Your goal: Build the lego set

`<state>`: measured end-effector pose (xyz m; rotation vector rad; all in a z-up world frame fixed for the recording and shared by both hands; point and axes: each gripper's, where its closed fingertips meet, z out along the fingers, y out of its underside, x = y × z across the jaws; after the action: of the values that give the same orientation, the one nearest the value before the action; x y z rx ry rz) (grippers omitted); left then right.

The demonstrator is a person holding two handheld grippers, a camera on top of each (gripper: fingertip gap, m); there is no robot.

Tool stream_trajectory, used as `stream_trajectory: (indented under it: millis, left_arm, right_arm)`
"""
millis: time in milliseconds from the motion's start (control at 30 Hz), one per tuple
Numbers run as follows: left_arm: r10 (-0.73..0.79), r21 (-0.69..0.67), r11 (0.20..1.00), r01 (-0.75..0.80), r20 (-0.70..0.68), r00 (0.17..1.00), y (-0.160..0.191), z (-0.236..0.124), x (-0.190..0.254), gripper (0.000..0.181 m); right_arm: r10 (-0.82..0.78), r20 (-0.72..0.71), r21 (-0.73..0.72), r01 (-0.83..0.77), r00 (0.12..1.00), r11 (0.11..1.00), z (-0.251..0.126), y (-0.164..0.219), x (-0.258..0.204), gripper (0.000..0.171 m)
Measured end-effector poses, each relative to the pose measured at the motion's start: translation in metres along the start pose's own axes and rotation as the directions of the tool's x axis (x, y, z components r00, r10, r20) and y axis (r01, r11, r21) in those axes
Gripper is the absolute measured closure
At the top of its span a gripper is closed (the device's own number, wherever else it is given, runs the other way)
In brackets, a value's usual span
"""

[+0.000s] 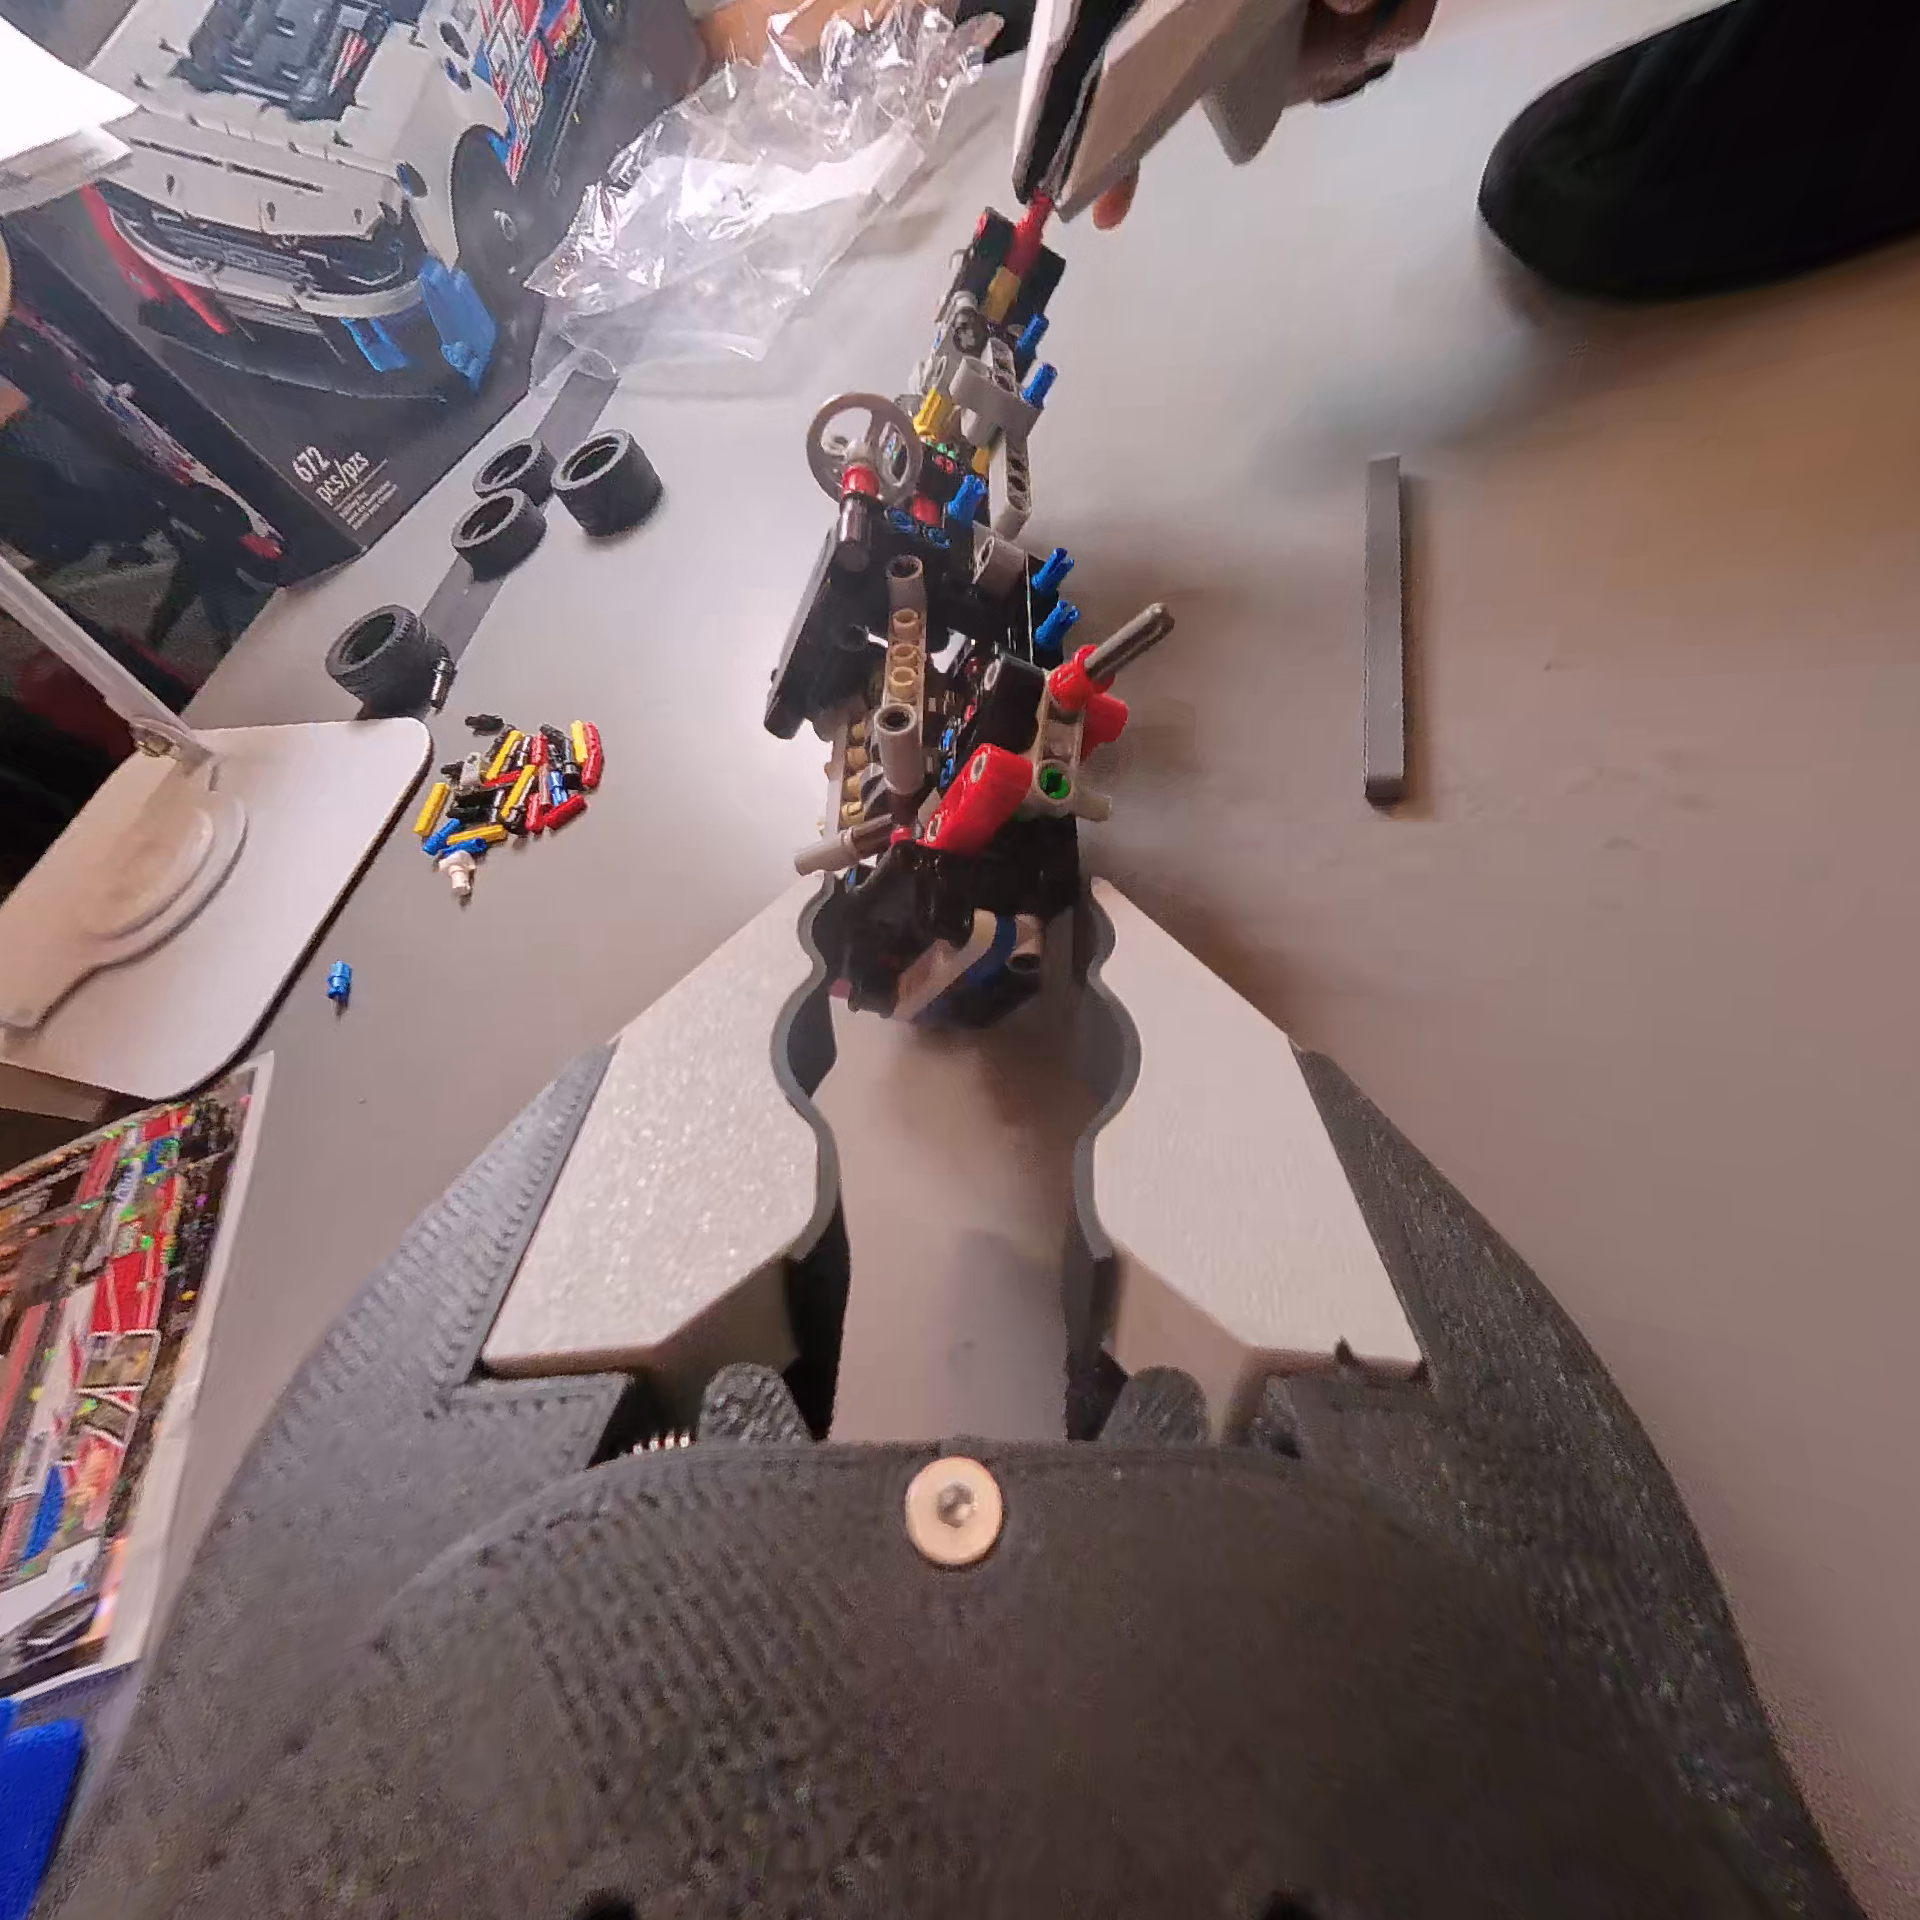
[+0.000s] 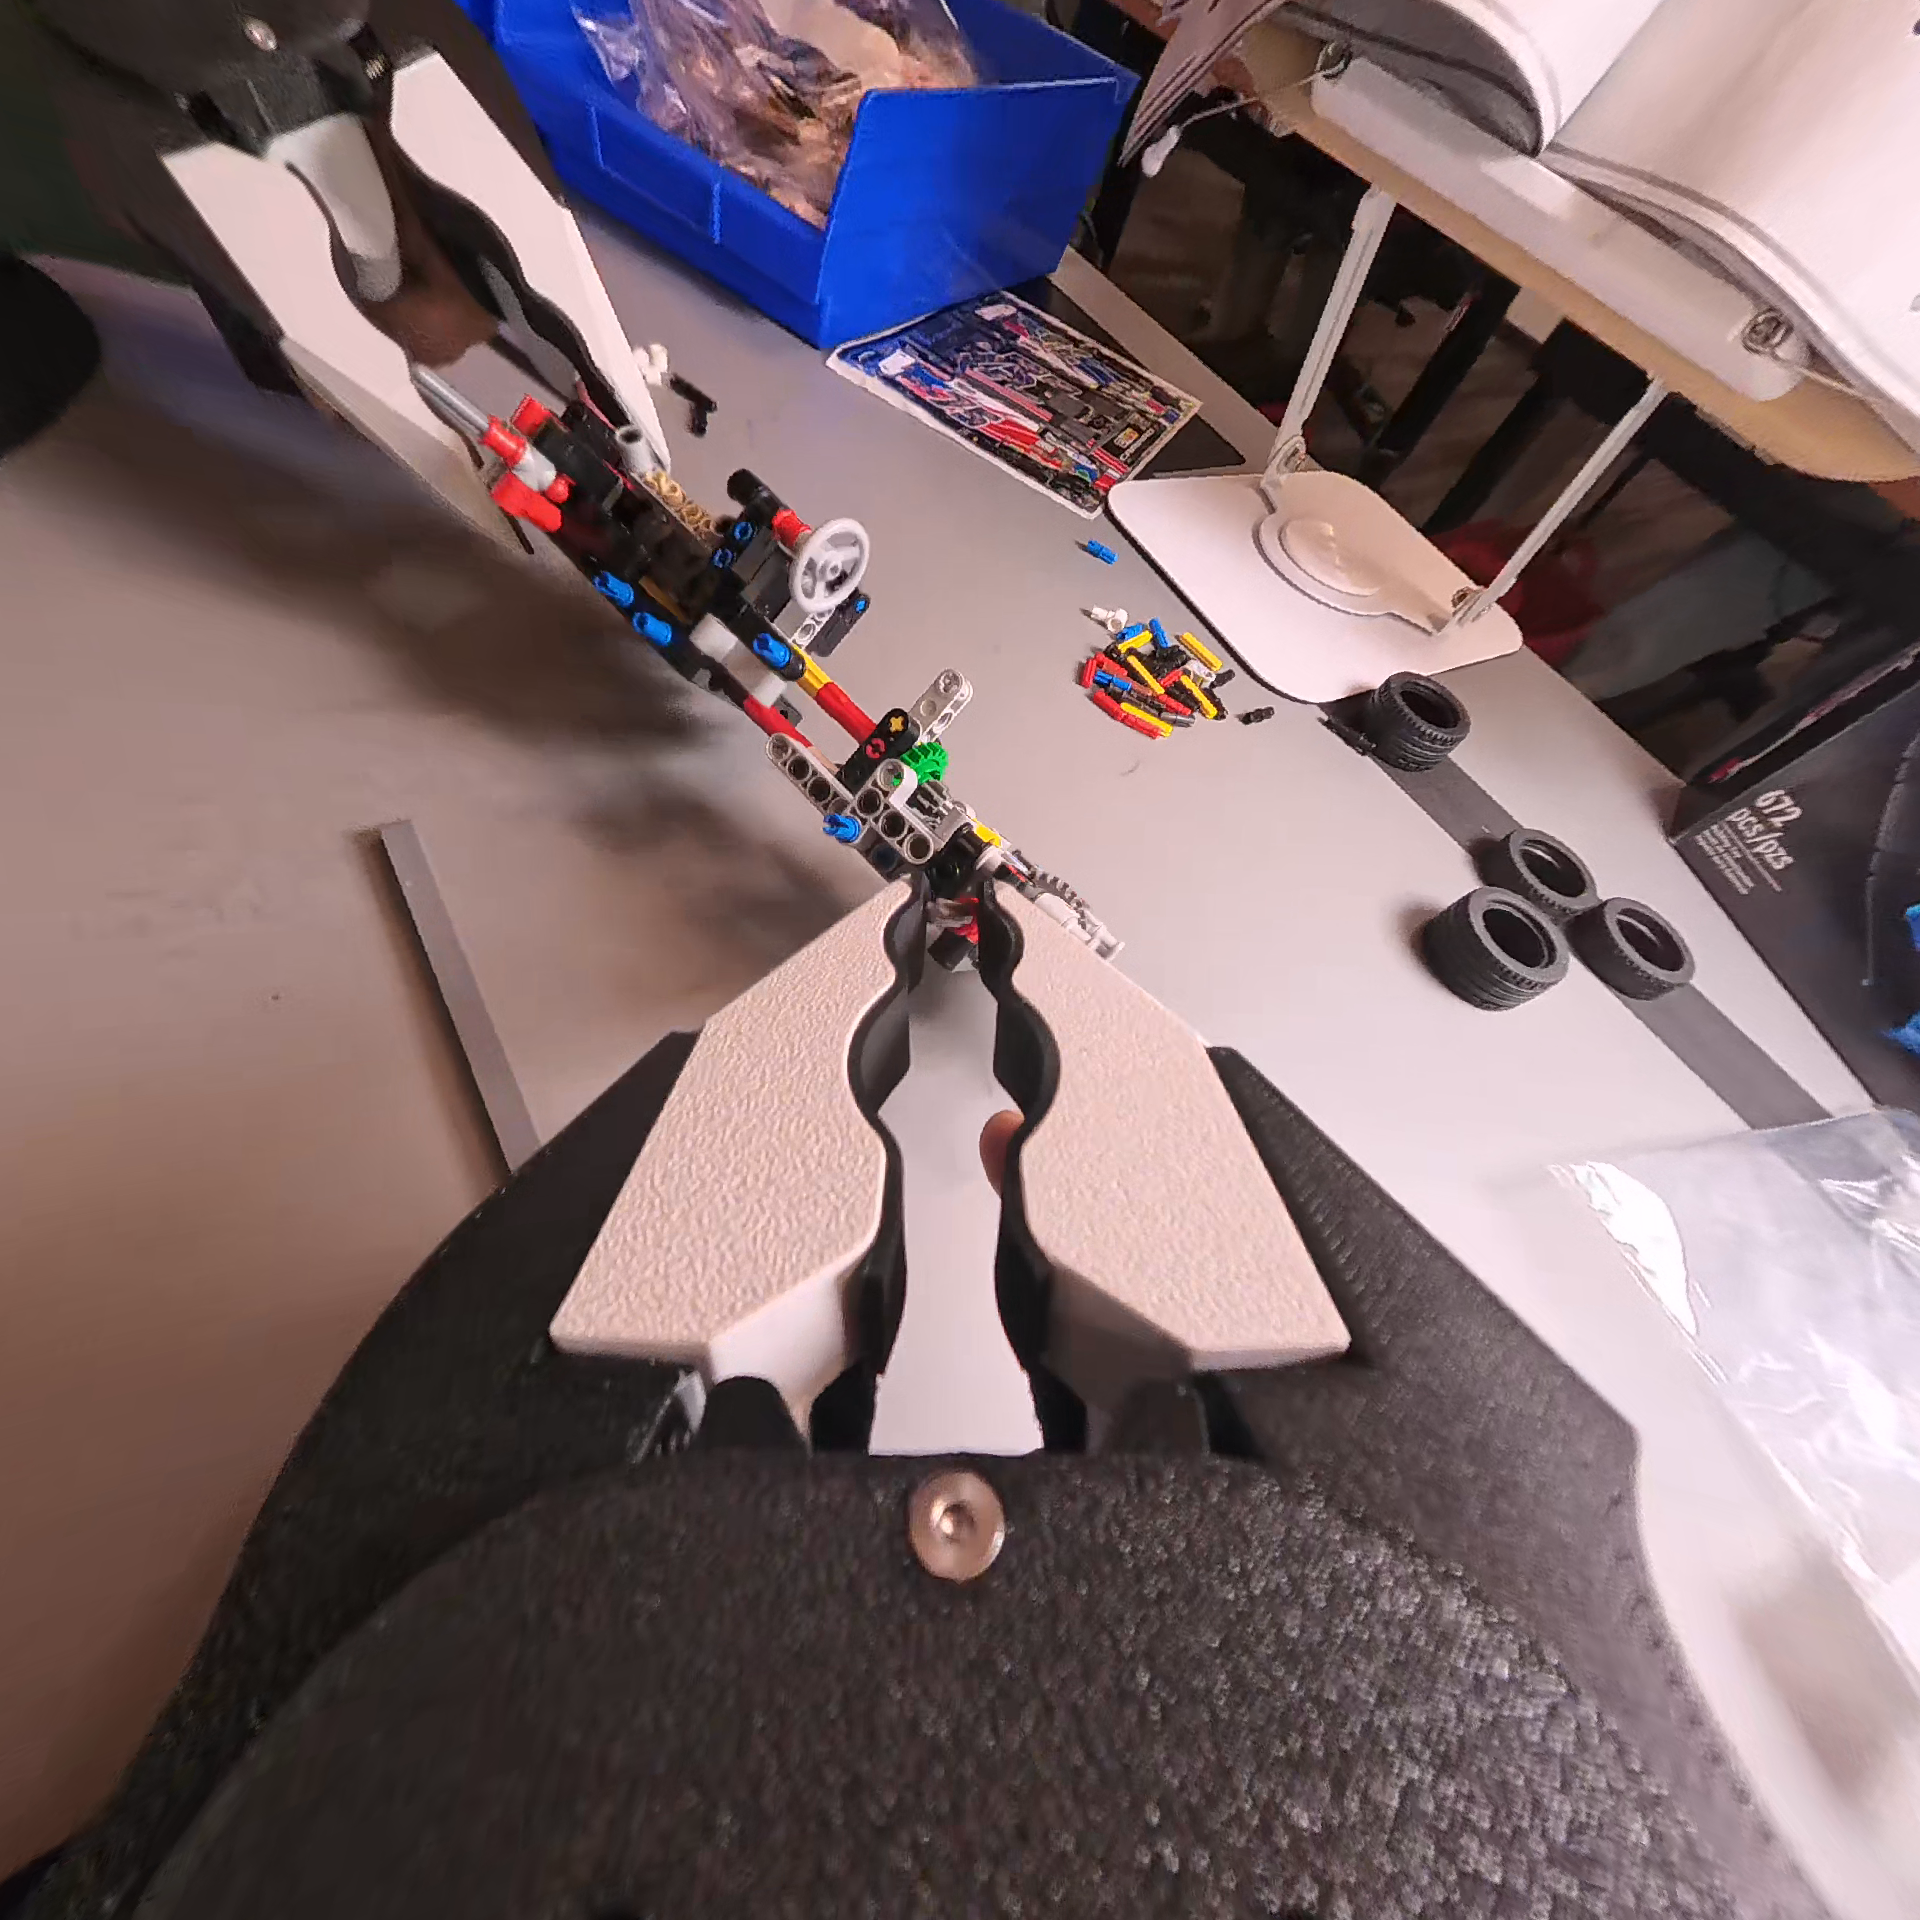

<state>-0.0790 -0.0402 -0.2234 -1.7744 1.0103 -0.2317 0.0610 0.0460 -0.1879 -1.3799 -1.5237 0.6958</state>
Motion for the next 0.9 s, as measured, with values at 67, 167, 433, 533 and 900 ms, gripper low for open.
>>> stream_trajectory:
  millis: [67, 167, 433, 533, 900]
  left_arm:
    - [-0.061, 0.027, 0.998, 0.062, -0.014, 0.998, -0.003, -0.003, -0.003, 0.139]
    - [-0.119, 0.051, 0.991, 0.120, -0.030, 0.992, -0.005, -0.005, -0.006, 0.139]
    - [-0.188, 0.081, 0.978, 0.191, -0.043, 0.981, -0.007, -0.007, -0.011, 0.140]
    - [-0.197, 0.086, 0.976, 0.201, -0.048, 0.979, -0.006, -0.008, -0.012, 0.140]
    - [-0.193, 0.091, 0.976, 0.198, -0.058, 0.979, -0.005, -0.008, -0.012, 0.140]
  right_arm:
    - [0.033, 0.009, 0.006, -0.033, 0.999, 0.999, 0.000, -0.002, 0.000, 0.165]
    - [0.080, 0.015, 0.017, -0.080, 0.997, 0.997, 0.000, -0.005, 0.001, 0.164]
    - [0.063, 0.003, 0.081, -0.063, 0.998, 0.995, -0.003, -0.011, 0.003, 0.160]
    - [-0.071, -0.020, 0.114, 0.073, 0.997, 0.991, -0.006, -0.016, 0.002, 0.142]
    - [-0.596, -0.009, -0.109, 0.592, 0.803, 0.799, 0.044, 0.013, 0.011, 0.115]
